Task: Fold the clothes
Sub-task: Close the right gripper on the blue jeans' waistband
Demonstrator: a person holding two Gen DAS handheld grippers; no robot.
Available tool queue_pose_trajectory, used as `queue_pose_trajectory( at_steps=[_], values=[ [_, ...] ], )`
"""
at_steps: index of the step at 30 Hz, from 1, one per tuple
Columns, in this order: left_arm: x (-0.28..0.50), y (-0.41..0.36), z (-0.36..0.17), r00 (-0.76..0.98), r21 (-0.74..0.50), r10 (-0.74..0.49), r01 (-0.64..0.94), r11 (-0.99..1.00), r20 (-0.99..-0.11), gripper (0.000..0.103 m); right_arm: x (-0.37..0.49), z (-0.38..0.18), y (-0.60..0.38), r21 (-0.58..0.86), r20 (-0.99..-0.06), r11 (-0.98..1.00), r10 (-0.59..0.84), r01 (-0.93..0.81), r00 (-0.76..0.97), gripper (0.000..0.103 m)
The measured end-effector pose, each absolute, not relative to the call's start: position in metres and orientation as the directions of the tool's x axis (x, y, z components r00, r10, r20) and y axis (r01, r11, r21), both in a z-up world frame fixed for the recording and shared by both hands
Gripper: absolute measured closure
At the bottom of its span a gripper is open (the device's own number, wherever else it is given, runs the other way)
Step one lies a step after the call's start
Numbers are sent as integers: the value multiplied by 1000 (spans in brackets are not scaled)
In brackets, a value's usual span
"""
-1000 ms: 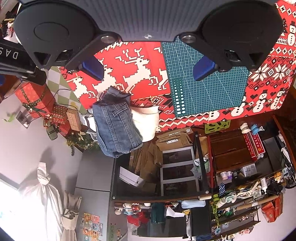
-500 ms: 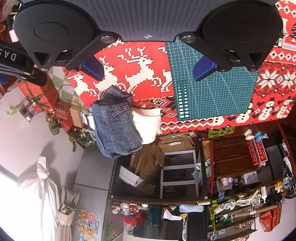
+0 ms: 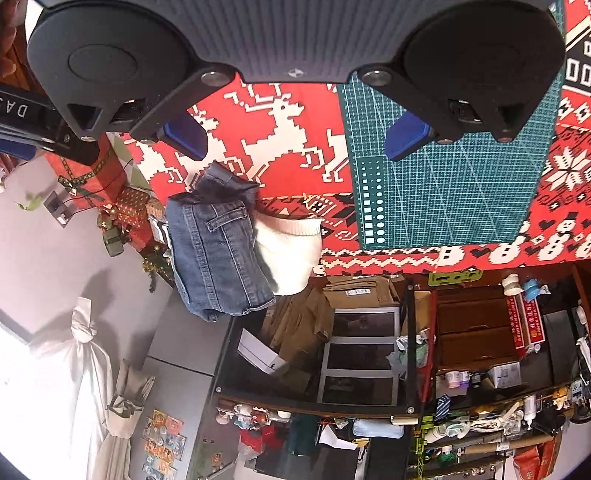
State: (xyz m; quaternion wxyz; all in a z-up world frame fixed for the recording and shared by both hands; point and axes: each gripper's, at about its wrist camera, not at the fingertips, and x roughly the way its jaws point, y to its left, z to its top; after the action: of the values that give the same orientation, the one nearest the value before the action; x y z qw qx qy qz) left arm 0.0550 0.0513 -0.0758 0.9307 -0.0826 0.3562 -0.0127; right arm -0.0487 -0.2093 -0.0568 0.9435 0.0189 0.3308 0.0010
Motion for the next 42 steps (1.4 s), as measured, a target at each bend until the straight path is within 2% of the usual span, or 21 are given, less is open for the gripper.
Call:
queue_pose_trajectory(
  at_steps=[4, 13, 17, 25, 42],
  values=[
    [65, 66, -93, 768, -272, -169, -7, 962, -618, 0, -33, -73, -206, 29, -593, 999, 52, -44, 804, 0],
    [110, 76, -121, 741, -343, -216, -21, 939, -636, 0, 13, -107, -198, -36, -570, 996, 50, -85, 820, 0],
    [131, 79, -130, 723, -382, -238, -39, 923, -649, 0, 42, -118, -198, 16, -581, 994, 100, -112, 808, 0],
    [160, 82, -143, 731, -366, -227, -33, 930, -643, 0, 113, -142, -188, 24, -595, 992, 116, -126, 796, 0],
    [200, 98, -163, 694, -423, -226, -124, 898, -683, 0, 251, -193, -162, 60, -640, 986, 156, -153, 752, 0]
  ],
)
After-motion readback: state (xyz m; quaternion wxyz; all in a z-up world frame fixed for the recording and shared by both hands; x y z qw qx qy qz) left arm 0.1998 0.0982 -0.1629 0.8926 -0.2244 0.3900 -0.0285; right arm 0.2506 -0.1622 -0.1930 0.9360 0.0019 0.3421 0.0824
